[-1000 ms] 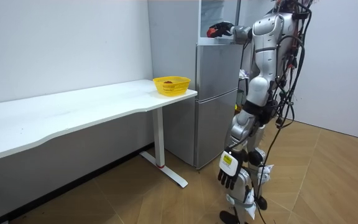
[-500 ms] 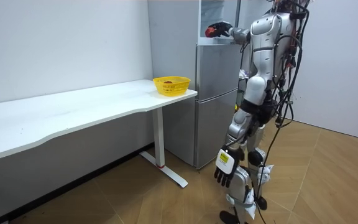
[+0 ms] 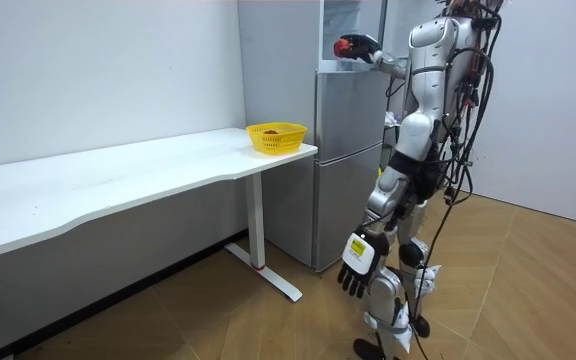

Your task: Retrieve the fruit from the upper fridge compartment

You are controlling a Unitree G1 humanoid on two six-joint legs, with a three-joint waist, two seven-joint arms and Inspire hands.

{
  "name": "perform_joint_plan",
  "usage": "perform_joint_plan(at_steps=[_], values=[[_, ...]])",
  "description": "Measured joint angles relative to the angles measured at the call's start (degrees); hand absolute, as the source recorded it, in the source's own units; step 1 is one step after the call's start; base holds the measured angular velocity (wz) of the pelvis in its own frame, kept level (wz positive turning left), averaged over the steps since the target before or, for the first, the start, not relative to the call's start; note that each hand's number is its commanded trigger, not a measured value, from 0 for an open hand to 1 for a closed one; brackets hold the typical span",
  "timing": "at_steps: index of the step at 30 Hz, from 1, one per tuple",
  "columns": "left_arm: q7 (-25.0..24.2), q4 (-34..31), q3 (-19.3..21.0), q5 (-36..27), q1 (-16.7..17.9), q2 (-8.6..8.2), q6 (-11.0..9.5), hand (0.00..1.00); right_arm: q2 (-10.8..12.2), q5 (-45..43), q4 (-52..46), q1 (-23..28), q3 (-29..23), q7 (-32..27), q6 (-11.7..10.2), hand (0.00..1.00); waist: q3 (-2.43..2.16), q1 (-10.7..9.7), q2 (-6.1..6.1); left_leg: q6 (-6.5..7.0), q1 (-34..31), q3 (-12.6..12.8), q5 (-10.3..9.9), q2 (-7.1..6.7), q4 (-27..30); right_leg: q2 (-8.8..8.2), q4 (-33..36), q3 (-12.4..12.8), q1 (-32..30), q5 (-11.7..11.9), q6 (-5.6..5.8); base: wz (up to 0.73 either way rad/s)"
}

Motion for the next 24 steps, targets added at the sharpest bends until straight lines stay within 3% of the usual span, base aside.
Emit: perform_joint_plan(at_steps=[3,6,9,11,15,24], values=[[0.0,0.3,-0.5,-0.5,0.0,-0.19,0.0,0.00,1.7,-1.7,-5.3,1.7,0.0,-0.3,0.0,1.00,0.02,-0.2,0.03,0.00,-0.2,0.0,0.0,0.01,0.0,-0.02,0.2,0.0,-0.3,0.0,0.00,0.00],[0.0,0.9,-0.7,-0.6,-0.3,-0.34,0.0,0.00,1.7,-1.7,-9.2,1.9,0.0,-0.9,-0.2,1.00,0.04,-0.1,0.00,0.01,-0.3,0.0,0.0,0.02,0.0,-0.02,0.2,0.0,-0.4,0.0,0.00,0.00],[0.0,1.8,-1.3,-1.6,-1.1,-0.54,0.0,0.00,1.7,-4.8,-11.3,1.9,0.1,-2.0,-0.7,1.00,0.22,-0.1,-0.18,0.02,-0.4,0.0,0.0,0.03,0.0,-0.02,0.2,0.0,-0.4,0.0,0.00,0.00],[0.0,1.9,-1.8,-1.6,-1.2,-0.63,0.0,0.00,2.6,-9.4,-13.7,2.7,0.1,-1.9,-0.7,1.00,0.58,0.1,-0.27,0.02,-0.5,0.4,0.0,0.08,-0.3,0.02,0.2,0.4,-0.5,0.0,0.00,-0.07],[0.0,2.1,-1.9,-1.6,-0.6,-0.69,0.0,0.00,5.7,-14.1,-18.7,4.8,1.1,-1.4,-0.7,1.00,0.57,0.1,-0.31,0.02,-0.4,0.9,0.0,0.08,-0.8,0.04,0.2,0.9,-0.9,0.0,0.00,-0.08],[0.0,2.1,-3.9,-1.8,-1.0,-0.93,-2.1,0.00,6.8,-19.2,-21.2,4.8,6.4,1.0,-2.0,1.00,0.51,0.5,-0.32,0.02,-0.4,1.2,0.0,0.07,-1.0,0.11,0.1,1.3,-1.1,0.0,0.00,-0.01]])
